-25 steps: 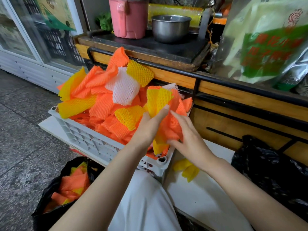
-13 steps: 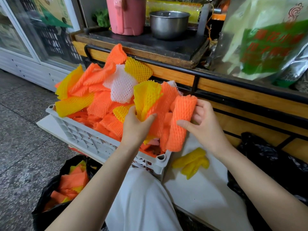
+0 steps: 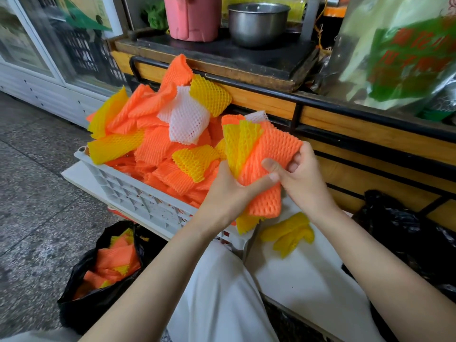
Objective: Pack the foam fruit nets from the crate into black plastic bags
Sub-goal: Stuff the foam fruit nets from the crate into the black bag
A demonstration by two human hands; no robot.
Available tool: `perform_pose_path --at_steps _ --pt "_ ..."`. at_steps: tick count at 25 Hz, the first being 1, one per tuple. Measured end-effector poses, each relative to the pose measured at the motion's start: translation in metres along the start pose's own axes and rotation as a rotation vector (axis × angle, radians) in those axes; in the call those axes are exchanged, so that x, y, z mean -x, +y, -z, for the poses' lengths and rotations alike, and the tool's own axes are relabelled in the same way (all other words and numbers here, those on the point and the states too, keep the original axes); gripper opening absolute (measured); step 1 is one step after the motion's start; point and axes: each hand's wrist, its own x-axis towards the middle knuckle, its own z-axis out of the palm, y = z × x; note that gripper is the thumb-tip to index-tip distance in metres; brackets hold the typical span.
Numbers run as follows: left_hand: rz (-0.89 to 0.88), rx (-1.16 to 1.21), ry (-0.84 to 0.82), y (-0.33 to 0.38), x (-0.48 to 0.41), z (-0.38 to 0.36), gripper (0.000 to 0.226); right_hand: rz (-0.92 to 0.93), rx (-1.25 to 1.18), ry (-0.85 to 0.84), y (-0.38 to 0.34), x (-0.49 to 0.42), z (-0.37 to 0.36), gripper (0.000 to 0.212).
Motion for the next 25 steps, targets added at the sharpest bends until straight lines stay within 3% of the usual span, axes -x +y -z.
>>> perform_pose_path --at_steps 4,7,10,14,16,19,22,25 --pt "0.012 -0.275 0.194 -0.002 -0.007 0.003 0.060 0.047 0.019 -0.061 0.005 0.007 0.008 0.011" --pt "0.027 -0.212 0.176 -0.006 -0.009 0.009 0.075 0.127 0.206 0.086 0.046 0.013 0.030 0.016" --pt "0.060 -0.119 0.219 -0.016 -0.011 0.013 0.082 -0.064 0.491 0.148 0.118 0.028 0.056 0.031" --pt "0.087 -0.084 0.242 -0.025 -0.011 0.010 0.077 -0.246 0.899 -0.314 0.187 0.045 0.067 0.074" --pt "0.090 -0.088 0.242 -0.025 -0.012 0.009 0.078 -0.248 0.979 -0.377 0.193 0.043 0.063 0.077" --pt "0.096 -0.074 0.253 -0.024 -0.013 0.008 0.075 -0.329 1.008 -0.332 0.195 0.034 0.061 0.058" --pt "0.088 -0.050 0.257 -0.021 -0.011 0.008 0.071 -0.436 1.013 -0.293 0.200 0.037 0.070 0.022" --pt "0.048 -0.005 0.282 -0.015 -0.006 0.009 0.062 -0.429 0.835 -0.049 0.185 0.043 0.077 0.017"
